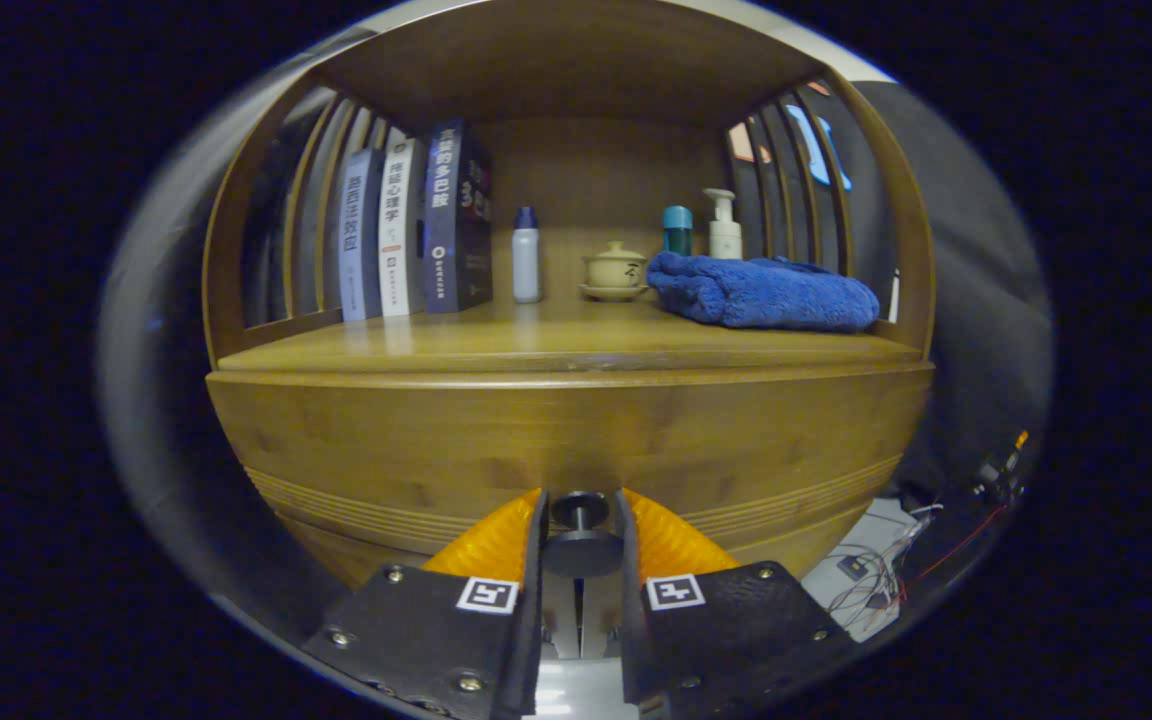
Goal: Pull open the drawer, take out the items inside it, and place them on the countertop above the cabinet.
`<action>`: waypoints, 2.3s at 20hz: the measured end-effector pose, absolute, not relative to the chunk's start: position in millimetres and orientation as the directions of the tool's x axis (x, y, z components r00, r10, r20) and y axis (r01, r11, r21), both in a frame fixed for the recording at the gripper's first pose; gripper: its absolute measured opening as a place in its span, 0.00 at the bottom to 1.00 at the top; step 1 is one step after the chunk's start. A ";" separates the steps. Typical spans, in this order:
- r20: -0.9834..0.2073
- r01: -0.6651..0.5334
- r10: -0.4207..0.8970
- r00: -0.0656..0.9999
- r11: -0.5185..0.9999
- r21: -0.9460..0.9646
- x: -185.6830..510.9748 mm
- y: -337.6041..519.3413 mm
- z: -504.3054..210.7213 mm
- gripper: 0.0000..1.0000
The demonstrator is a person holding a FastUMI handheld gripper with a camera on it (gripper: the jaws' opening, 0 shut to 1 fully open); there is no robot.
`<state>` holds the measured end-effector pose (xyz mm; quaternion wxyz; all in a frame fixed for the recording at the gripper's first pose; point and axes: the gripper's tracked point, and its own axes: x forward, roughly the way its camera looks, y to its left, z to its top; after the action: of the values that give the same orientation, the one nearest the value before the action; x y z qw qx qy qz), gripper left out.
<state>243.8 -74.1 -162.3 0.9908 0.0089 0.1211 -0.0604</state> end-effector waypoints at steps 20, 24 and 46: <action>-0.182 0.110 -0.105 0.978 0.994 0.016 109.1 -73.9 -160.2 0.26; -0.078 0.097 -0.094 0.993 0.994 0.042 92.4 -70.9 -129.3 0.25; -0.167 0.115 -0.098 0.981 0.989 0.095 98.3 -79.8 -176.3 0.47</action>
<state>98.3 -79.8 -176.3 0.9939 0.0520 0.0812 -0.0536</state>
